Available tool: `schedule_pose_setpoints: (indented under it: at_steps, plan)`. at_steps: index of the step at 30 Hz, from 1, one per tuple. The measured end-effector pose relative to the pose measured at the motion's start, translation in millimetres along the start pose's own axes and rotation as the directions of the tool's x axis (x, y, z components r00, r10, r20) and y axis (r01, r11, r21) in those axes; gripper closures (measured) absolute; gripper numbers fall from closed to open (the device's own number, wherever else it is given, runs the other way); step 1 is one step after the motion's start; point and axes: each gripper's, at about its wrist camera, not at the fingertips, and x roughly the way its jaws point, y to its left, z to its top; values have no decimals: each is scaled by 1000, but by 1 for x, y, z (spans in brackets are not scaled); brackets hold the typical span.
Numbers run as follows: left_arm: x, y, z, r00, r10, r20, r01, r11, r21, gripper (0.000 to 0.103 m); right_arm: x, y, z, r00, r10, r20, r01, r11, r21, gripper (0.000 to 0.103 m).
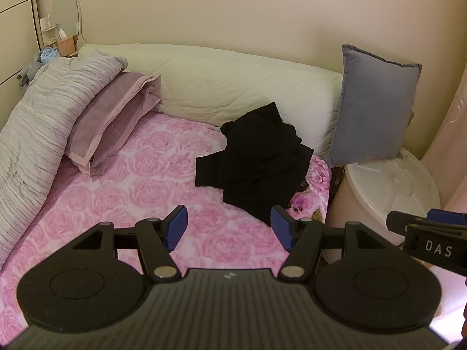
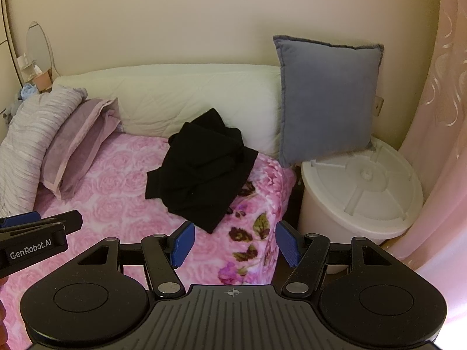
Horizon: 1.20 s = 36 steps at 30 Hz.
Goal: Fold clothes
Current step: 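Move both grippers toward the crumpled black garment by the pillows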
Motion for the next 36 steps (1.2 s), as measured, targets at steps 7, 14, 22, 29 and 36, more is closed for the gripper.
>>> schedule_pose_setpoints:
  at_steps: [7,14,22,29,36]
  plan:
    - [3,10,-1,1000,-11,-6,11,1000,-22,44,1,8,2,1000,-15,1,15,1000,-17,38]
    - [8,17,-2,1000,-20,-14,20,999,-44,44,5,12,2,1000,-25,-8,25,999,-35,38]
    - [16,23,1,1000,-12,-26,10,998,-55,44,16,17,5,1000,-18,-25,17,999,-49,38]
    - [24,26,7,999,4,-31,-7,998,-67,44,27,14,12,999,-13,-32,11,998,-55,38]
    - [34,26,14,999,24,-38,-27,997,-71,44,44,8,18,998,4,-57,-7,998,-55,38]
